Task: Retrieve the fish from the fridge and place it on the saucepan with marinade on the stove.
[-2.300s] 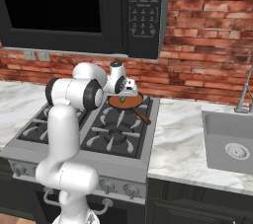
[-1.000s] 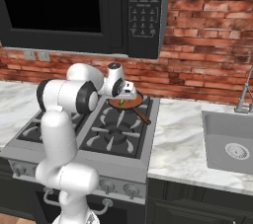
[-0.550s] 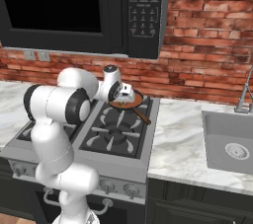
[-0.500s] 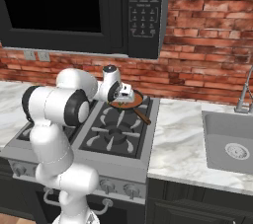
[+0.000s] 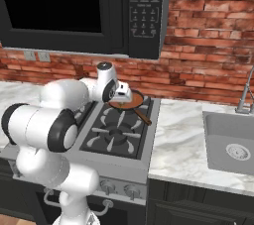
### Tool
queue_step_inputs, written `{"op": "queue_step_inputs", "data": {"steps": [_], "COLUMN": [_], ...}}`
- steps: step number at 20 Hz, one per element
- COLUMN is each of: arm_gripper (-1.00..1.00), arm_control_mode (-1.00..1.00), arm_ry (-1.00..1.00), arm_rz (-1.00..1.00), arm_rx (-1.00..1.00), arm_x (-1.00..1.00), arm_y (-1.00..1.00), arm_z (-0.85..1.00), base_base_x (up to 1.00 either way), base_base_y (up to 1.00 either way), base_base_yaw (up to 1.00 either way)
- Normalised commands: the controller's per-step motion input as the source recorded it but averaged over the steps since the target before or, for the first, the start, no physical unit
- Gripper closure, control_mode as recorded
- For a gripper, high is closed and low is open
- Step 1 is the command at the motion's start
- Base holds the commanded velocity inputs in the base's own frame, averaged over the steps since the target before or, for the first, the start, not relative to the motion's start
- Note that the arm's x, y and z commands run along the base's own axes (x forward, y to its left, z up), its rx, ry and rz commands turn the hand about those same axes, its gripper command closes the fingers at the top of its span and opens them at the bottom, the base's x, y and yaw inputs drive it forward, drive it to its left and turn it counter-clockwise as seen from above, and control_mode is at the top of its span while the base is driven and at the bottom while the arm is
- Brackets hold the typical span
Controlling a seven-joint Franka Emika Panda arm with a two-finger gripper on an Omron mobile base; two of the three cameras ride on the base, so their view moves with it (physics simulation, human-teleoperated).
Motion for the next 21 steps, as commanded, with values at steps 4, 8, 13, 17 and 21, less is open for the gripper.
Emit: {"op": "queue_step_inputs", "data": {"steps": [4, 8, 13, 17, 21], "arm_gripper": [-1.0, -1.0, -1.0, -1.0, -1.0], "arm_control_mode": [-1.0, -1.0, -1.0, -1.0, -1.0], "arm_ry": [0.0, 0.0, 0.0, 0.01, 0.02], "arm_rz": [0.0, 0.0, -0.01, -0.02, -0.08], "arm_rx": [0.0, 0.0, 0.0, 0.0, 0.0], "arm_x": [-0.77, -0.9, -0.98, -0.91, -1.0], "arm_y": [0.03, 0.01, 0.05, 0.17, 0.23], "arm_z": [0.44, 0.38, 0.44, 0.54, 0.53], "base_base_x": [0.0, 0.0, 0.0, 0.0, 0.0], "base_base_y": [0.0, 0.0, 0.0, 0.0, 0.0], "base_base_yaw": [0.0, 0.0, 0.0, 0.0, 0.0]}}
